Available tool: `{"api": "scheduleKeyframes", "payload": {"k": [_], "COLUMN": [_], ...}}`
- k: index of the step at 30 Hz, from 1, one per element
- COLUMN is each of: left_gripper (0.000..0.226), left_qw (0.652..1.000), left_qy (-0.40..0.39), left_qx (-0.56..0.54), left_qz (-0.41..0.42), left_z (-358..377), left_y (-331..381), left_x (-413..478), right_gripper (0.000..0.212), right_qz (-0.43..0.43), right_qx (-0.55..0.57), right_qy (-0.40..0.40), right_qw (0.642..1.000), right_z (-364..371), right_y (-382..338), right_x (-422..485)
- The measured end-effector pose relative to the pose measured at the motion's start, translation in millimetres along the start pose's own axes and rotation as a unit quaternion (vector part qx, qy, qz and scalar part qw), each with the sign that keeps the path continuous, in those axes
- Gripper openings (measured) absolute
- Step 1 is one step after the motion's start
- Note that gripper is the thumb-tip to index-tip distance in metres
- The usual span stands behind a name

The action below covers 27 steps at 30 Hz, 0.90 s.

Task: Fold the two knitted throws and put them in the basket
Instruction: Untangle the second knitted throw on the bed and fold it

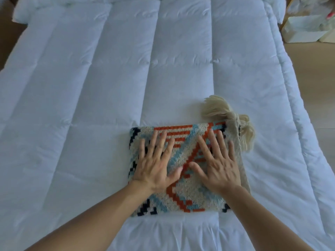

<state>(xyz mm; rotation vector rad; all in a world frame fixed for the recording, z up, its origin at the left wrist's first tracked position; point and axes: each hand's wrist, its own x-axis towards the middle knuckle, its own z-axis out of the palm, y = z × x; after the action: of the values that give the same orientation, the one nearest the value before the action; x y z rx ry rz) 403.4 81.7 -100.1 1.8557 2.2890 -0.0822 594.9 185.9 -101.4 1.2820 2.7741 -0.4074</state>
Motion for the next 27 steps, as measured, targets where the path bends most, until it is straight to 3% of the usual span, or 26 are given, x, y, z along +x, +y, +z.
{"api": "scheduleKeyframes", "payload": {"k": [3, 5, 8, 14, 21, 25, 27], "left_gripper": [0.074, 0.073, 0.077, 0.094, 0.099, 0.096, 0.097], "left_qw": [1.0, 1.0, 0.999, 0.992, 0.99, 0.999, 0.999], "left_qy": [0.007, -0.021, -0.045, -0.081, -0.089, 0.005, 0.009], "left_qx": [-0.011, -0.001, 0.011, 0.01, 0.005, -0.034, -0.039], "left_qz": [-0.002, 0.005, -0.029, -0.097, -0.113, -0.034, 0.03], "left_z": [-6, 0, 12, 17, 6, -8, -6], "left_y": [1, 0, -15, -59, -59, -24, -4], "left_x": [28, 40, 45, 22, 11, 0, -13], "right_gripper": [0.068, 0.063, 0.064, 0.081, 0.082, 0.076, 0.074], "right_qz": [-0.102, -0.119, -0.044, 0.058, 0.092, -0.027, -0.09], "right_qx": [-0.013, -0.022, -0.024, -0.003, -0.011, -0.049, -0.02], "right_qy": [-0.009, -0.038, -0.076, -0.059, -0.089, 0.005, -0.008], "right_qw": [0.995, 0.992, 0.996, 0.997, 0.992, 0.998, 0.996], "right_z": [-4, -1, 5, 7, -1, -20, -10], "right_y": [-15, -10, 23, 68, 64, 17, -10], "right_x": [39, 55, 64, 59, 60, 28, 0]}}
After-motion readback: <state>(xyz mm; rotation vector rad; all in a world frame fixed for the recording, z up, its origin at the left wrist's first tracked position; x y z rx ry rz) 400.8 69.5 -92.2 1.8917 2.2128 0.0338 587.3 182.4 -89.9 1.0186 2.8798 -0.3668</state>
